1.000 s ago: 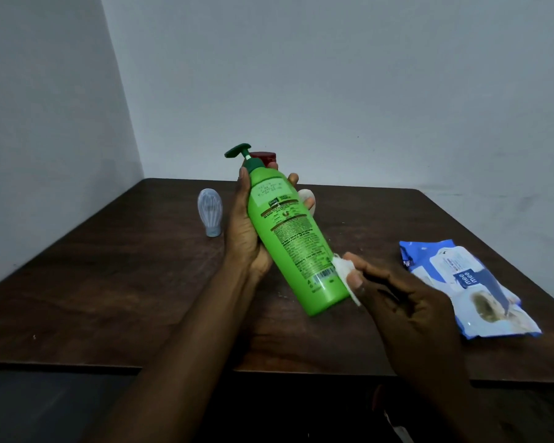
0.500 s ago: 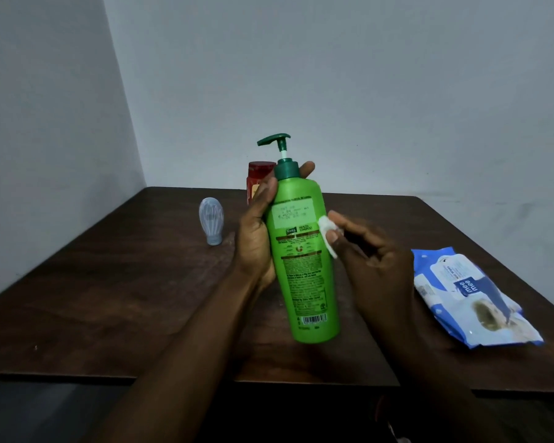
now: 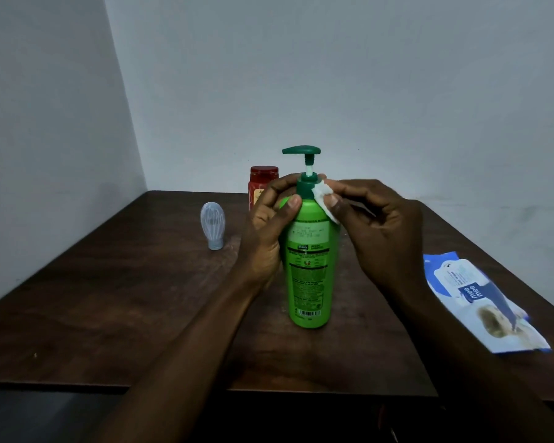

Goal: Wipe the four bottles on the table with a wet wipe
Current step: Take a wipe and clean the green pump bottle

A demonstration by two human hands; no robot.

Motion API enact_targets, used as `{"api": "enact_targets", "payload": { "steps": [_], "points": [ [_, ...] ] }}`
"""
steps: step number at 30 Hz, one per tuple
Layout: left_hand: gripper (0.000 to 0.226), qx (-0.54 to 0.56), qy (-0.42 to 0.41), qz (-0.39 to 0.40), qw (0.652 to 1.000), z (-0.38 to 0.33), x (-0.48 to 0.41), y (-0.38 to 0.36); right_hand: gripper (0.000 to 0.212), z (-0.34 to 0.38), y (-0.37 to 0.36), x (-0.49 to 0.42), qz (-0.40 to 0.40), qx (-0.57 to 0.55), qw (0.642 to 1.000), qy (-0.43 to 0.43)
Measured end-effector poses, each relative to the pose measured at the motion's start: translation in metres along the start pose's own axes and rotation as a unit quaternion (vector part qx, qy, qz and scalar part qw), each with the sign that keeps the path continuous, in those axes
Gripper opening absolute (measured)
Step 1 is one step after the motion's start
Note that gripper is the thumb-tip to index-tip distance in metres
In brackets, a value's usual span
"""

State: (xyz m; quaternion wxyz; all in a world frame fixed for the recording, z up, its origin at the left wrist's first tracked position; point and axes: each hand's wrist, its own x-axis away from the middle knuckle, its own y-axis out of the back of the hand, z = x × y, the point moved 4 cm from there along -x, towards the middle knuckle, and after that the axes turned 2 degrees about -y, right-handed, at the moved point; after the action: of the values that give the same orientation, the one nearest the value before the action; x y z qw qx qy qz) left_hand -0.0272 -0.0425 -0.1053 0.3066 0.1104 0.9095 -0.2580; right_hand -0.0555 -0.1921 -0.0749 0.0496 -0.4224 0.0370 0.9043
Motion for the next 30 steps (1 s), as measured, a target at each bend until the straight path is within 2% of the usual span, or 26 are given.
{"api": "enact_targets", "payload": {
  "steps": [6,9,12,17,21,26,30],
  "points": [
    [0.029,-0.017,-0.011,0.021,1.000,-0.002,0.002,-0.003,0.015,-0.006,0.005,0.001,-0.014,0.001,0.999,-0.045],
    [0.033,-0.058,-0.001,0.023,0.998,-0.002,0.004,-0.006,0.008,-0.010,0.010,-0.008,-0.017,0.025,0.996,-0.088],
    [0.041,-0.132,0.020,0.022,0.991,0.001,0.014,-0.008,0.013,-0.012,0.011,-0.008,-0.014,0.066,0.993,-0.097],
    [0.032,-0.213,0.036,-0.004,0.976,0.010,0.027,-0.008,0.019,0.004,0.012,0.014,-0.078,0.159,0.983,0.039],
    [0.029,-0.230,0.024,-0.016,0.973,0.011,0.025,-0.007,0.020,0.007,0.005,0.026,-0.073,0.215,0.958,0.174],
    [0.034,-0.293,-0.042,-0.071,0.953,0.020,0.030,-0.008,0.019,0.013,-0.003,0.024,-0.063,0.254,0.940,0.217],
    [0.021,-0.350,-0.105,-0.125,0.922,0.020,0.037,-0.016,0.020,0.022,-0.019,0.022,-0.033,0.277,0.933,0.228]
  ]
}}
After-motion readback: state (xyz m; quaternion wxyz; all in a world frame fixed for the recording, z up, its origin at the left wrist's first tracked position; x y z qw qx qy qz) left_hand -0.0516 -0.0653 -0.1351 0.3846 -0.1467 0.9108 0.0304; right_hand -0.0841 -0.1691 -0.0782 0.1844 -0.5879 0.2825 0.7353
